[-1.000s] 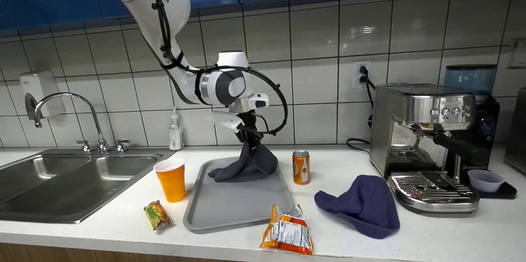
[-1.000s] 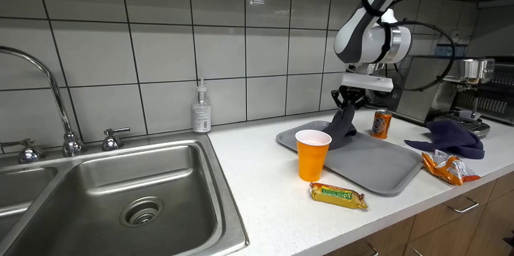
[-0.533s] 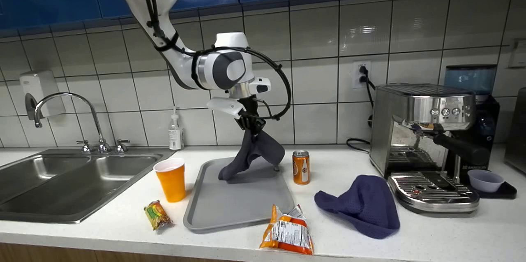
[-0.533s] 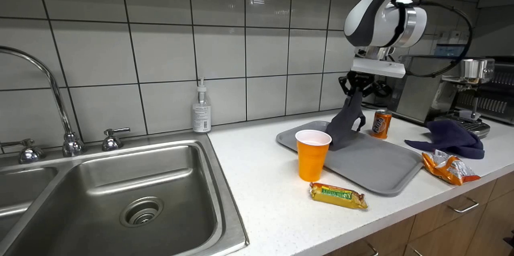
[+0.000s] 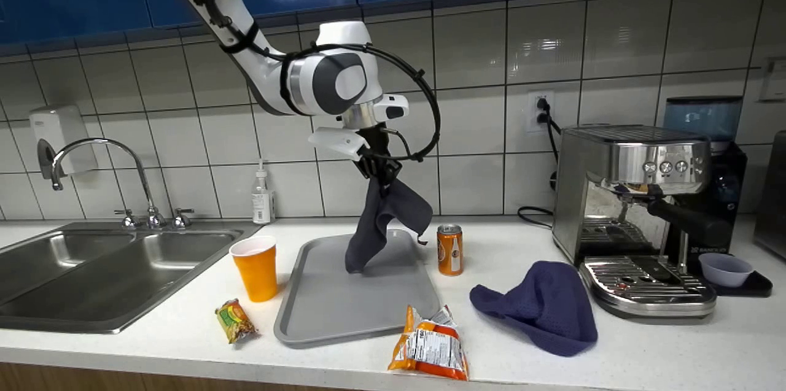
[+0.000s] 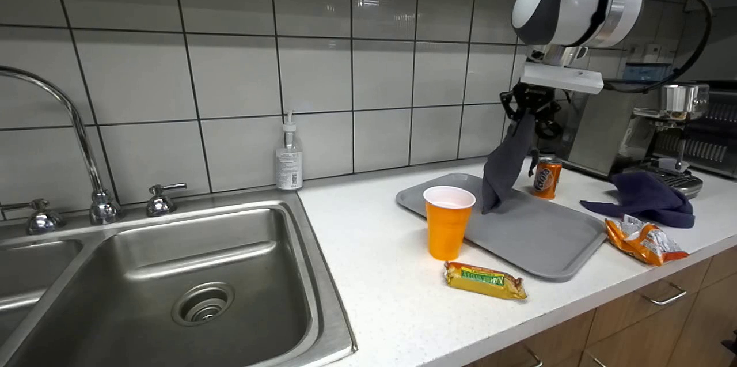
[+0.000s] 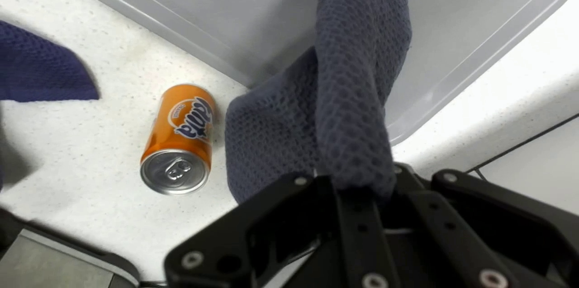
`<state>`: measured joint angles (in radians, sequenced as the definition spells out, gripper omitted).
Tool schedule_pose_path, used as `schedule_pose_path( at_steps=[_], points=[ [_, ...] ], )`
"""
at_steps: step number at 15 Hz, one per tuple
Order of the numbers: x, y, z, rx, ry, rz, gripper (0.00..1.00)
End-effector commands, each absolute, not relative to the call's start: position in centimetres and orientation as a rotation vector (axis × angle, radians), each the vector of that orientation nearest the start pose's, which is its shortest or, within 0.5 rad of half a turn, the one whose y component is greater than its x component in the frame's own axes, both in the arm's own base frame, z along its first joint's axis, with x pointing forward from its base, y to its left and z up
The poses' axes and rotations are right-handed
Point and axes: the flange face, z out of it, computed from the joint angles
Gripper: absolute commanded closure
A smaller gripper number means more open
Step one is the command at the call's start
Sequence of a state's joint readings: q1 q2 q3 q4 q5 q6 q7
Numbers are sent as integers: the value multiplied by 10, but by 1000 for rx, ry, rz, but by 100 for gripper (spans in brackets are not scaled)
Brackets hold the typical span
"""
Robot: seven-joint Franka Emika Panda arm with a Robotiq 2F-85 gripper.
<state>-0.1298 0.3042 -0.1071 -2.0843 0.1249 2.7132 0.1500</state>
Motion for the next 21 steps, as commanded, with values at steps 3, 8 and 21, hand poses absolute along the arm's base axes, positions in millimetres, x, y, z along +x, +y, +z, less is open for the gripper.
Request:
schedule_pose_path(
  at_steps=[3, 8, 21],
  points=[
    [570, -160, 347, -2967, 739, -607, 98],
    [556, -175, 368, -2949, 788, -684, 98],
    [522, -251, 394, -2941, 994, -849, 98]
  ],
)
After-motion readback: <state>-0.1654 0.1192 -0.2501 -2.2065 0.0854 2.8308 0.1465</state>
